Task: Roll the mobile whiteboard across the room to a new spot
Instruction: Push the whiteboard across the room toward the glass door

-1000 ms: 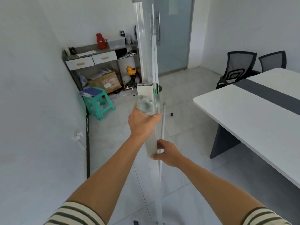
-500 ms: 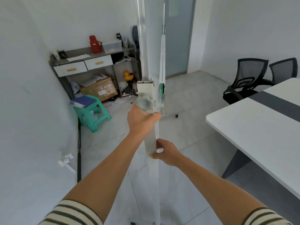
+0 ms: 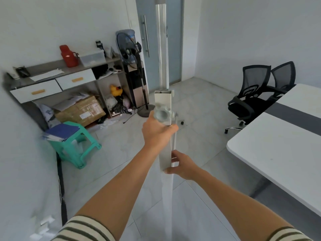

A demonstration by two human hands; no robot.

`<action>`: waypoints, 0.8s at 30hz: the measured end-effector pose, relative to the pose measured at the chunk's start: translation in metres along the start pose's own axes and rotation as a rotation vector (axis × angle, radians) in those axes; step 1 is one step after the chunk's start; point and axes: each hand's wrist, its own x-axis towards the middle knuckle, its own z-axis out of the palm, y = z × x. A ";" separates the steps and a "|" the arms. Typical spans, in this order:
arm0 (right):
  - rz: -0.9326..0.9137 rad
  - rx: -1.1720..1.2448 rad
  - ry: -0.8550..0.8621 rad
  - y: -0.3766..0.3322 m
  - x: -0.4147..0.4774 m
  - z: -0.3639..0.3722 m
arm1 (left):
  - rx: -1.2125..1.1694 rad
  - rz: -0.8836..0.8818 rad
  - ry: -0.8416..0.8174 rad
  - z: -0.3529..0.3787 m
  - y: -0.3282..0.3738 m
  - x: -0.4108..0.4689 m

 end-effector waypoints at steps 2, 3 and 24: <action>0.000 0.000 0.043 0.000 0.034 -0.008 | -0.001 -0.001 -0.017 0.005 -0.005 0.035; 0.000 0.001 0.056 0.000 0.052 -0.011 | -0.004 -0.003 -0.021 0.007 -0.008 0.053; 0.049 0.022 0.209 -0.046 0.375 -0.061 | -0.111 0.033 -0.197 0.023 -0.068 0.388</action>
